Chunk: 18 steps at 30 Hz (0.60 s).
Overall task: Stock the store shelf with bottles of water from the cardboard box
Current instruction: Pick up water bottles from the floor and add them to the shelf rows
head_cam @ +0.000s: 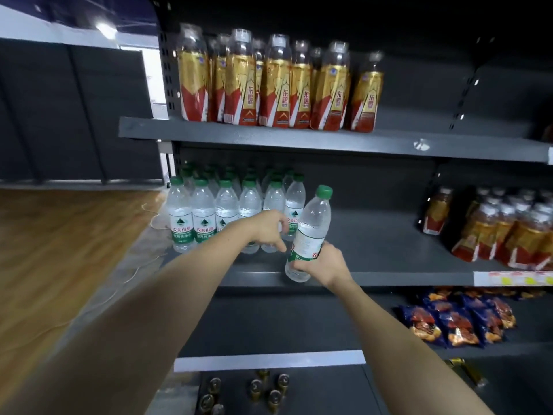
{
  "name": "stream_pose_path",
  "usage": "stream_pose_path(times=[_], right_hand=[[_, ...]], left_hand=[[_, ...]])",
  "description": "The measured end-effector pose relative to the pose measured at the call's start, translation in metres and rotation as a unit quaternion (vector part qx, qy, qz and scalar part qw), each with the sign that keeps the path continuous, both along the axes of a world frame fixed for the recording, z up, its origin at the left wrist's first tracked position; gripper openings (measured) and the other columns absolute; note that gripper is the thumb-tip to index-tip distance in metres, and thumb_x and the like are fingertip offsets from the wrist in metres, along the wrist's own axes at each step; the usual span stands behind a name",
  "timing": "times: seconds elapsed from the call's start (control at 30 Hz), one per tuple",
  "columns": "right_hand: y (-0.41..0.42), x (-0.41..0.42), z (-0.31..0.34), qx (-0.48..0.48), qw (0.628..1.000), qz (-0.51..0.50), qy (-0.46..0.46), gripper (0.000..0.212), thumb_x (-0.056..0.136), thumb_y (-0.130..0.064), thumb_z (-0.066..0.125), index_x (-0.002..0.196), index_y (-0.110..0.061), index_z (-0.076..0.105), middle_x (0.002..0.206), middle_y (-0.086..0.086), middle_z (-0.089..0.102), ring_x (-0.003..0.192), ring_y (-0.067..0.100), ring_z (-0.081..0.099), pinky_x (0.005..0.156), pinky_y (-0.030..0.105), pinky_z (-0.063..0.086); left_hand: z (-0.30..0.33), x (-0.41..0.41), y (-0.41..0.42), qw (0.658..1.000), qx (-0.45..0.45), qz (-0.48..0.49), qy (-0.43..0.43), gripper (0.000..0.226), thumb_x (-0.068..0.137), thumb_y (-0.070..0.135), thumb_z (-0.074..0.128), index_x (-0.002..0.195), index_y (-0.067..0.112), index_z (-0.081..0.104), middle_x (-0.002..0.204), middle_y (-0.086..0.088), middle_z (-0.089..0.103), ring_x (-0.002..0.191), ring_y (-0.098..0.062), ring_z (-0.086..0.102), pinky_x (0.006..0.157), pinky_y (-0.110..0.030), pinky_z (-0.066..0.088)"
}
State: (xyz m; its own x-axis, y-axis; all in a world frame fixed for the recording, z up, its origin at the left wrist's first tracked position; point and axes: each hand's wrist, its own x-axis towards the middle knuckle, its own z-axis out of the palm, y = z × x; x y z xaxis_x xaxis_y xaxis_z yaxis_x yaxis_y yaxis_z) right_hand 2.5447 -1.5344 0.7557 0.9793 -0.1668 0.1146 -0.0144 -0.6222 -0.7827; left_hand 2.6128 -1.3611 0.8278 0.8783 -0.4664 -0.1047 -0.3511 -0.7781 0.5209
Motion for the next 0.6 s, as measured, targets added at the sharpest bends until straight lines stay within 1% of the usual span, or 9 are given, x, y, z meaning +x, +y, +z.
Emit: stream_pose_path(times=[0.07,0.13,0.2,0.27,0.37,0.43,0.47,0.53,0.6], right_hand=[[0.009,0.013,0.000,0.021,1.000,-0.017,-0.006,0.038,0.059,-0.037,0.083,0.089,-0.026,0.062,0.084,-0.015,0.069,0.084,0.006,0.065,0.073,0.028,0.056],[0.014,0.025,0.000,0.027,0.999,-0.033,-0.009,0.038,0.061,-0.036,0.083,0.090,-0.025,0.062,0.086,-0.014,0.069,0.085,0.008,0.066,0.074,0.030,0.056],[0.016,0.035,-0.001,0.021,0.998,-0.054,-0.011,0.039,0.061,-0.038,0.082,0.091,-0.024,0.062,0.089,-0.010,0.070,0.087,0.012,0.066,0.077,0.033,0.056],[0.018,0.043,-0.006,0.016,0.997,-0.074,-0.005,0.040,0.061,-0.038,0.082,0.092,-0.025,0.060,0.095,-0.006,0.069,0.090,0.017,0.066,0.081,0.037,0.056],[0.018,0.051,-0.012,0.025,0.995,-0.100,0.016,0.061,0.059,-0.035,0.083,0.112,-0.023,0.055,0.102,-0.004,0.067,0.094,0.019,0.065,0.084,0.038,0.056],[0.018,0.056,-0.015,0.015,0.994,-0.106,0.031,0.069,0.058,-0.033,0.083,0.118,-0.025,0.050,0.102,-0.004,0.066,0.095,0.021,0.063,0.084,0.037,0.055],[0.018,0.060,-0.016,0.007,0.994,-0.107,0.039,0.071,0.058,-0.032,0.083,0.119,-0.026,0.049,0.102,-0.004,0.066,0.095,0.021,0.063,0.084,0.037,0.055],[0.018,0.069,-0.017,-0.005,0.993,-0.106,0.051,0.071,0.056,-0.032,0.084,0.118,-0.027,0.049,0.102,-0.003,0.067,0.094,0.022,0.064,0.085,0.039,0.055],[0.017,0.079,-0.020,-0.020,0.993,-0.104,0.058,0.068,0.056,-0.033,0.084,0.114,-0.026,0.049,0.100,-0.002,0.067,0.094,0.024,0.064,0.084,0.041,0.055]], left_hand=[[-0.009,0.022,0.018,1.000,0.015,0.016,-0.005,0.036,0.077,0.018,0.082,0.106,0.012,0.062,0.078,-0.009,0.067,0.055,-0.017,0.051,0.053,-0.025,0.042],[-0.017,0.038,0.030,0.999,0.034,0.019,-0.012,0.024,0.082,0.020,0.078,0.099,0.011,0.063,0.072,-0.002,0.061,0.060,-0.018,0.053,0.058,-0.027,0.044],[-0.027,0.050,0.039,0.999,0.048,0.013,-0.006,0.014,0.085,0.018,0.074,0.091,0.011,0.063,0.074,-0.002,0.062,0.065,-0.017,0.056,0.062,-0.028,0.046],[-0.038,0.058,0.045,0.998,0.060,0.007,0.004,0.009,0.086,0.016,0.071,0.088,0.010,0.065,0.079,-0.006,0.067,0.068,-0.018,0.058,0.066,-0.030,0.049],[-0.050,0.066,0.048,0.997,0.082,-0.011,-0.003,0.009,0.087,0.018,0.069,0.087,0.010,0.066,0.083,-0.006,0.068,0.072,-0.019,0.059,0.069,-0.031,0.050],[-0.054,0.069,0.045,0.995,0.099,-0.028,-0.007,0.010,0.087,0.020,0.069,0.086,0.012,0.063,0.079,-0.001,0.062,0.069,-0.016,0.054,0.063,-0.027,0.045],[-0.054,0.071,0.043,0.994,0.102,-0.033,-0.010,0.009,0.088,0.021,0.068,0.087,0.013,0.063,0.081,-0.002,0.063,0.069,-0.015,0.054,0.062,-0.027,0.044],[-0.056,0.075,0.038,0.995,0.097,-0.036,-0.010,0.008,0.089,0.020,0.067,0.087,0.013,0.063,0.092,-0.007,0.067,0.078,-0.018,0.057,0.069,-0.029,0.047],[-0.058,0.079,0.033,0.995,0.090,-0.034,-0.007,0.007,0.090,0.018,0.065,0.087,0.013,0.062,0.096,-0.007,0.067,0.083,-0.019,0.058,0.071,-0.028,0.048]])
